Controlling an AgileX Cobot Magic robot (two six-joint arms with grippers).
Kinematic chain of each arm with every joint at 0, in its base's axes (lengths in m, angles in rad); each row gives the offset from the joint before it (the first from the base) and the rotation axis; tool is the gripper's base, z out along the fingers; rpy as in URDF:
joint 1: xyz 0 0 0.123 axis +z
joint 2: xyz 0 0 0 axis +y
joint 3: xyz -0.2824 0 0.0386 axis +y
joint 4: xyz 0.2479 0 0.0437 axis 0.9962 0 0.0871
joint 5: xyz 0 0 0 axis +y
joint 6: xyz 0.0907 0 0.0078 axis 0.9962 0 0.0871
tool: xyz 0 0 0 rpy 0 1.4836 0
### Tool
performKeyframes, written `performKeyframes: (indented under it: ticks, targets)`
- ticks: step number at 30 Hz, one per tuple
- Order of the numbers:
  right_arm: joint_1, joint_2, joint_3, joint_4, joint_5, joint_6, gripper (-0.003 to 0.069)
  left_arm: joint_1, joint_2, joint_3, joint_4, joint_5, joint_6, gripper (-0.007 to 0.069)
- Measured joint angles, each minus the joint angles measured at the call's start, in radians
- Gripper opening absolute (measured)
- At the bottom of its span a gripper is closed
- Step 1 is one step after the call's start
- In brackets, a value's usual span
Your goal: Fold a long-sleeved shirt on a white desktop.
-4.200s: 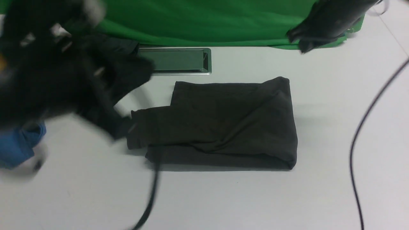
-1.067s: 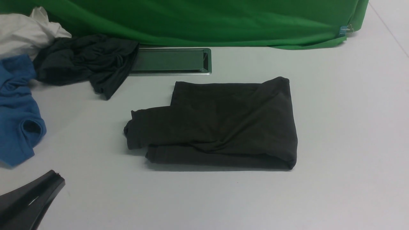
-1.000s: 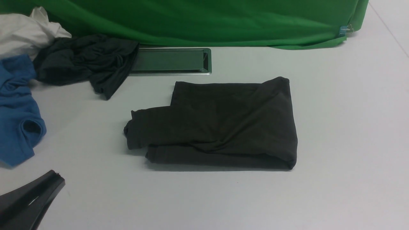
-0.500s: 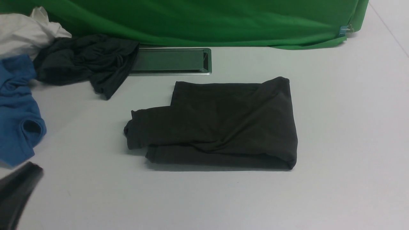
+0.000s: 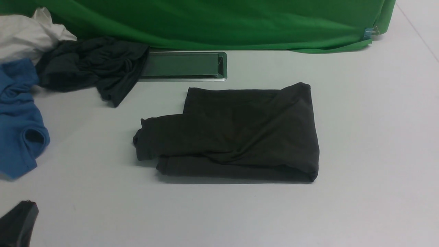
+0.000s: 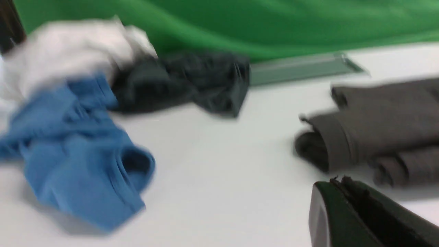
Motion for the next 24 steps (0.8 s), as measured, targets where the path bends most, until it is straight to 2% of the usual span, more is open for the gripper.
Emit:
performKeyframes:
  ticks: [8,24]
  targets:
    - [0.0,0.0,0.0,0.0,0.0,0.0,0.0141,0.0,0.0,0.0,0.003,0.007,-0.098,0.0017]
    - [0.0,0.0,0.0,0.0,0.001,0.0,0.0217,0.0,0.0,0.0,0.02,-0.013,-0.108,0.0017]
